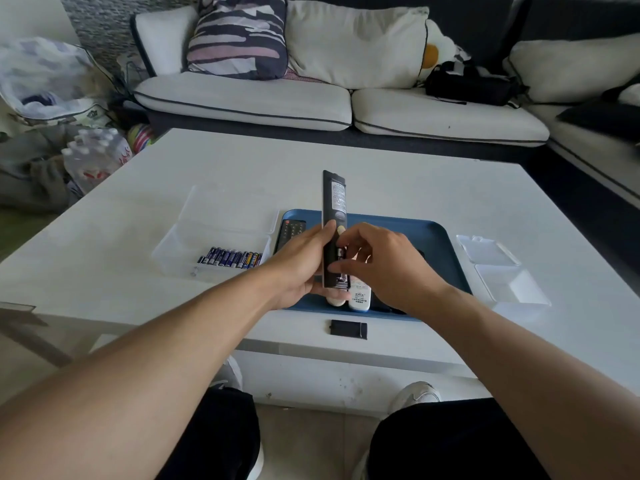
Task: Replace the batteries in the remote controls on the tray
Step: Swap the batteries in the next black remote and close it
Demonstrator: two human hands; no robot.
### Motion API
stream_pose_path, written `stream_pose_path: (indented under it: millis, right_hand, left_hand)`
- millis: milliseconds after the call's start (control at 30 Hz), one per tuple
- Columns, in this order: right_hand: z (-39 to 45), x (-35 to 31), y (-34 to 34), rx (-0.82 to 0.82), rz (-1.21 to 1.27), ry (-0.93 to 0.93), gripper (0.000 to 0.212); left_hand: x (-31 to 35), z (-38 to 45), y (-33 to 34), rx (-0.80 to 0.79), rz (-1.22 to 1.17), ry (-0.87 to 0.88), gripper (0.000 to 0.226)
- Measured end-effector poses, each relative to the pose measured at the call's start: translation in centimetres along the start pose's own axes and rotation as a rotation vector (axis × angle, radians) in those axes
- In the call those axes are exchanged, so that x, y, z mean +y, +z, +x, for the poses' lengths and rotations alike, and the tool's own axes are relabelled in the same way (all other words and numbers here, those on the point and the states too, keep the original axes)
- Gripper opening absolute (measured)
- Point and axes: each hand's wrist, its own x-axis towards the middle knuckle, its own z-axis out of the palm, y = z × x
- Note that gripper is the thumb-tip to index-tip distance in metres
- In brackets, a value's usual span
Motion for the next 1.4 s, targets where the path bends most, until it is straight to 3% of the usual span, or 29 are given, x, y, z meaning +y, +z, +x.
stream_pose_path:
  millis: [167, 400, 467, 567, 633, 700, 833, 1067, 1300, 1400]
  right_hand:
    - [0.0, 0.3, 0.7, 0.145, 0.176, 0.159, 0.024]
    - [0.5, 1.1, 0.5, -0.006, 0.477, 0.307, 0.007]
    - [0.7, 0.9, -0.2, 0.002, 0.675, 0.354, 0.004]
    - [0.6, 0.4, -1.0, -0.008, 1.056, 0.504, 0.02]
    - [0.4, 0.1, -1.1, -0.053, 1.097, 0.547, 0.025]
    - [0.2, -0.1, -0.7, -0.089, 0.926, 0.475, 0.021]
    - [-0.5, -0.5, -0.4, 0.003, 0.101, 0.04, 0.005]
    - [-0.7, -0.5, -1.1, -0.004, -0.158, -0.119, 0.016]
    - [-1.0, -0.9, 0.2, 0.186, -0.455, -0.303, 0.031]
    - [-0.8, -0.8, 0.6, 0.267, -0.479, -0.392, 0.021]
  left_hand:
    - [0.0, 0.6, 0.9, 0.074, 0.003, 0.091, 0.029]
    - [-0.5, 1.0, 0.8, 0.113, 0.165, 0.175, 0.029]
    - [-0.1, 0.9, 0.5, 0.124, 0.147, 0.169, 0.035]
    - [0.5, 0.6, 0.2, 0.141, 0.144, 0.156, 0.045]
    - [0.7, 0.6, 0.0, 0.154, 0.196, 0.151, 0.049]
    - [0.7, 0.6, 0.0, 0.145, 0.246, 0.149, 0.053]
    - [0.9, 0.2, 0.3, 0.125, 0.326, 0.138, 0.054]
    - [0.8, 0.1, 0.3, 0.098, 0.315, 0.102, 0.064]
    - [0.7, 0.4, 1.0, 0.217, 0.17, -0.009, 0.053]
    - [1.2, 0.4, 1.2, 0.236, 0.075, -0.064, 0.05]
